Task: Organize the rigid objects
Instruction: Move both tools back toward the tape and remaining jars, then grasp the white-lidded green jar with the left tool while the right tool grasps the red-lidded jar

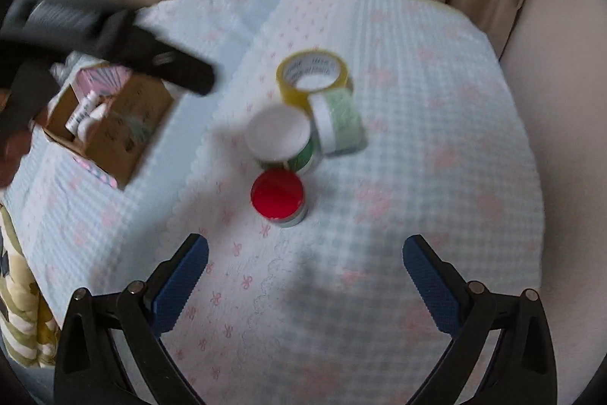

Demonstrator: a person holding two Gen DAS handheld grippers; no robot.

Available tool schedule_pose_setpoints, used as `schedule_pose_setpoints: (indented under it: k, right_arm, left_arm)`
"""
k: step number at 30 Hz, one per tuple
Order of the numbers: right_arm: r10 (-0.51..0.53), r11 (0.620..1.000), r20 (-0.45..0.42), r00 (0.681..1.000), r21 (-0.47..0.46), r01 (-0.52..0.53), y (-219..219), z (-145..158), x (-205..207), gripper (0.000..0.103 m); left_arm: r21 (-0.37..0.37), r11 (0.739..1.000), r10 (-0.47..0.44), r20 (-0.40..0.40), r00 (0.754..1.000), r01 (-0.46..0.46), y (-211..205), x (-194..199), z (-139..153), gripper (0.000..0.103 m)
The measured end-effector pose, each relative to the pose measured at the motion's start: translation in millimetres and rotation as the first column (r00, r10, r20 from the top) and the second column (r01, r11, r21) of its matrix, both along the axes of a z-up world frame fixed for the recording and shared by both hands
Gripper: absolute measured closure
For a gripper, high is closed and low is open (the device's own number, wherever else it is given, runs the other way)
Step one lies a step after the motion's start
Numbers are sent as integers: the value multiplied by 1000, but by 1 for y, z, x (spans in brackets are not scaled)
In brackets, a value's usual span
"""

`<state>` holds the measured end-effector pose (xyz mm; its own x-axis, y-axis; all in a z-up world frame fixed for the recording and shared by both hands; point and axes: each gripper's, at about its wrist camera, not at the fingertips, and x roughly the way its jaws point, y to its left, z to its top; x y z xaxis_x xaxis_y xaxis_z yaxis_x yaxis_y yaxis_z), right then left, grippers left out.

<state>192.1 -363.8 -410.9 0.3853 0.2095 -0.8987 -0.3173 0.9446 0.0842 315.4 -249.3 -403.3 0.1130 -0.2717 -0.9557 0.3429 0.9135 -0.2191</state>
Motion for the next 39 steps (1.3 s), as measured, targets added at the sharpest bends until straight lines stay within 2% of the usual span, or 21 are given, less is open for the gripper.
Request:
schedule_pose_setpoints:
  k: [3, 6, 12, 14, 15, 22, 23, 25, 33, 39]
  right_arm:
    - [-2, 1000, -3, 1000, -3, 2, 9, -20, 4, 7]
    - [-1, 1000, -29, 1000, -31, 0, 20, -43, 12, 16]
    - [39, 996, -15, 999, -81, -40, 38, -69, 23, 17]
    - [34, 996, -10, 999, -79, -35, 39, -76, 27, 22]
    - [34, 996, -13, 999, -77, -35, 40, -80, 29, 29]
    - [29, 997, 25, 999, -66, -27, 43, -89, 40, 37]
    - [30, 998, 26, 999, -65, -29, 44, -89, 41, 39]
    - [49, 997, 19, 999, -61, -47, 47, -90, 43, 53]
    - [54, 997, 7, 999, -53, -54, 41, -86, 43, 53]
    - [38, 998, -2, 999, -46, -38, 35, -80, 45, 53]
  left_arm:
    - [26, 998, -60, -59, 996, 62, -17, 18, -31, 0]
    - [57, 992, -103, -96, 990, 108, -30, 29, -54, 1]
    - [76, 984, -152, -141, 978, 164, -43, 41, -84, 4]
    - [71, 983, -159, -152, 976, 171, -45, 45, -90, 9]
    - [69, 983, -160, -155, 975, 173, -45, 46, -93, 10]
    - [50, 983, -166, -187, 968, 178, -50, 50, -112, 27]
    - [52, 983, -164, -185, 969, 177, -50, 50, -113, 27]
    - [60, 982, -167, -181, 969, 180, -51, 49, -113, 28]
    - [64, 982, -168, -162, 972, 180, -56, 44, -112, 29]
    - [55, 984, -160, -131, 978, 168, -56, 43, -97, 29]
